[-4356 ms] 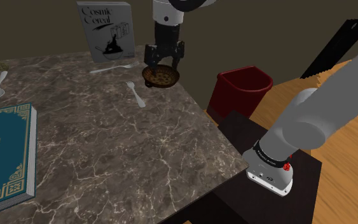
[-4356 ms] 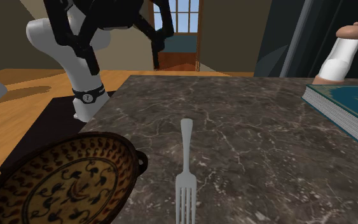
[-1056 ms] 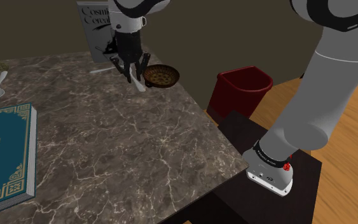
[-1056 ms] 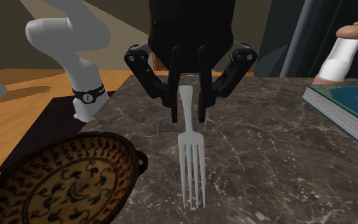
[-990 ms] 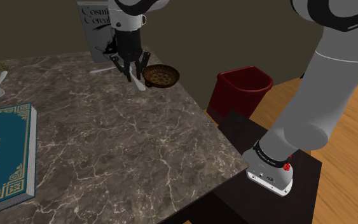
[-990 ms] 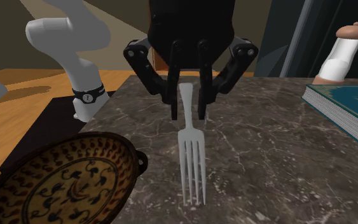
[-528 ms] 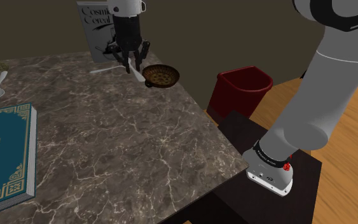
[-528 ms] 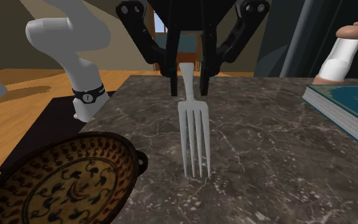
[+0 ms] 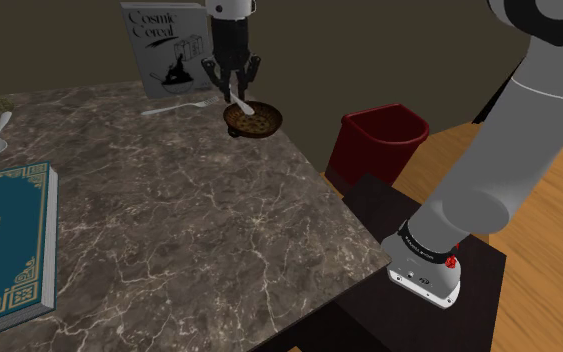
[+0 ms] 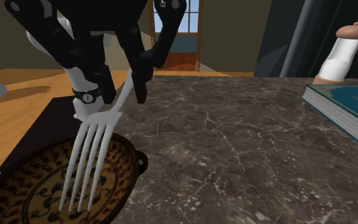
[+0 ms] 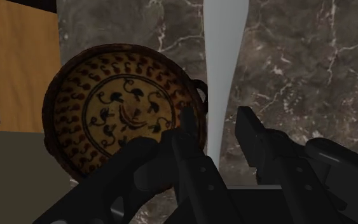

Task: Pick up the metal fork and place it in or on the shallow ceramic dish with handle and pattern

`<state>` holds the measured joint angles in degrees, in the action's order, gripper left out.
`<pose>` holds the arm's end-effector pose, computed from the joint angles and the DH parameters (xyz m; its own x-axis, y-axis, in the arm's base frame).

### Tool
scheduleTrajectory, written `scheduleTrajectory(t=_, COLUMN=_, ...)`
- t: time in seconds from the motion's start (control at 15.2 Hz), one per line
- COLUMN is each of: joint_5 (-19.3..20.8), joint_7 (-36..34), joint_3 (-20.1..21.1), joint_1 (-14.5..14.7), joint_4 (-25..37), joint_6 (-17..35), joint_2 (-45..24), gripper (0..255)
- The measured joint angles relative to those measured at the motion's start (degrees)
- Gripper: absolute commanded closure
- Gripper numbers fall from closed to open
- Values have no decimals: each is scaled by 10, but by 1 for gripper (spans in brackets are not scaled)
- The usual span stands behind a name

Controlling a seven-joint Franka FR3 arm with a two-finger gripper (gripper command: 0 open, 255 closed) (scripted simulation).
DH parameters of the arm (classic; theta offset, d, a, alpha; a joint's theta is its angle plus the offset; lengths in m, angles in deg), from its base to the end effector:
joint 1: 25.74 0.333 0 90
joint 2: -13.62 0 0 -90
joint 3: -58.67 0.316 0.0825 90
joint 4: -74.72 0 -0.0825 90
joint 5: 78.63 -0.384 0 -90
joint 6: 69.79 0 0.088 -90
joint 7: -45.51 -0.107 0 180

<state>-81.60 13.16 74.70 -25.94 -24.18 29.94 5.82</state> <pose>0.5681 0.1583 0.4899 0.9454 -0.2919 -0.1451 -0.2966 -0.9549 -0.0112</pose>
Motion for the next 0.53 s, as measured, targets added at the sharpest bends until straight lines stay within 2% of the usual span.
scheduleTrajectory(t=0.26, joint_5=-2, joint_7=62, joint_3=-27, joint_1=-35, joint_4=-44, joint_6=15, joint_2=25, gripper=255)
scheduleTrajectory(t=0.53, joint_5=-2, joint_7=77, joint_3=-33, joint_1=-42, joint_4=-70, joint_6=38, joint_2=28, gripper=255)
